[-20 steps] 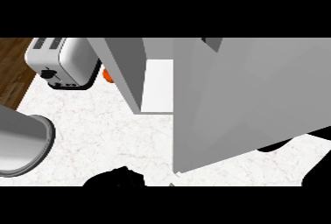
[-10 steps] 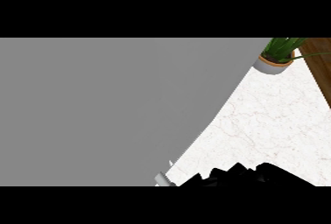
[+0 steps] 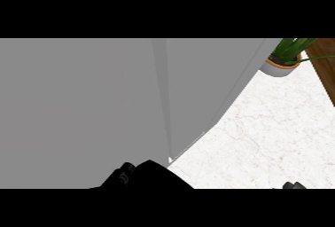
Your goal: Pick up the wine, place it into the cabinet and close the cabinet
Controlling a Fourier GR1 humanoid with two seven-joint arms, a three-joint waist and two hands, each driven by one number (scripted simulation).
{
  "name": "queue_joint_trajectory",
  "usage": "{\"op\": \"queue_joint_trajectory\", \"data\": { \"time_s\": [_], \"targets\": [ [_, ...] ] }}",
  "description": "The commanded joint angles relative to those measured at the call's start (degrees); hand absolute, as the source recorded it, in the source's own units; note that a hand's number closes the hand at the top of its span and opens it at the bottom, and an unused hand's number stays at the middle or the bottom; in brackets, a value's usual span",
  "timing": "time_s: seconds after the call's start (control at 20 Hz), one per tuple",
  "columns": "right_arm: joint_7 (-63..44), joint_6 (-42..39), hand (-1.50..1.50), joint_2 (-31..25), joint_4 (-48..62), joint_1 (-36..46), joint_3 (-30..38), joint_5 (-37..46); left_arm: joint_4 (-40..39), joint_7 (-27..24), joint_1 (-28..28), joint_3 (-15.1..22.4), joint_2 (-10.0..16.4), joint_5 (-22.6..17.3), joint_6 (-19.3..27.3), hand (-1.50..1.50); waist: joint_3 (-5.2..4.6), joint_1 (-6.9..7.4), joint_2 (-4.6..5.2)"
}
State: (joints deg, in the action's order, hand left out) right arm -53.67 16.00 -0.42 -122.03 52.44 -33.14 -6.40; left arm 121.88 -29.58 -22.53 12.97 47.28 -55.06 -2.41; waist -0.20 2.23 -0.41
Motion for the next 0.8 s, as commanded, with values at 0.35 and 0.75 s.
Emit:
{"op": "queue_joint_trajectory", "data": {
  "time_s": [0.35,0.75],
  "targets": [
    [16.15,12.55,1.5,0.41,33.82,17.84,-2.21,0.48,-5.67,0.66,-4.42,-10.5,5.04,-7.5,-16.28,1.5,-0.01,1.68,0.71],
    [27.37,9.67,1.5,0.42,54.52,23.35,5.71,-6.1,-6.01,3.1,-6.95,-17.0,6.39,-11.5,-19.28,1.5,0.1,1.38,0.85]
  ]
}}
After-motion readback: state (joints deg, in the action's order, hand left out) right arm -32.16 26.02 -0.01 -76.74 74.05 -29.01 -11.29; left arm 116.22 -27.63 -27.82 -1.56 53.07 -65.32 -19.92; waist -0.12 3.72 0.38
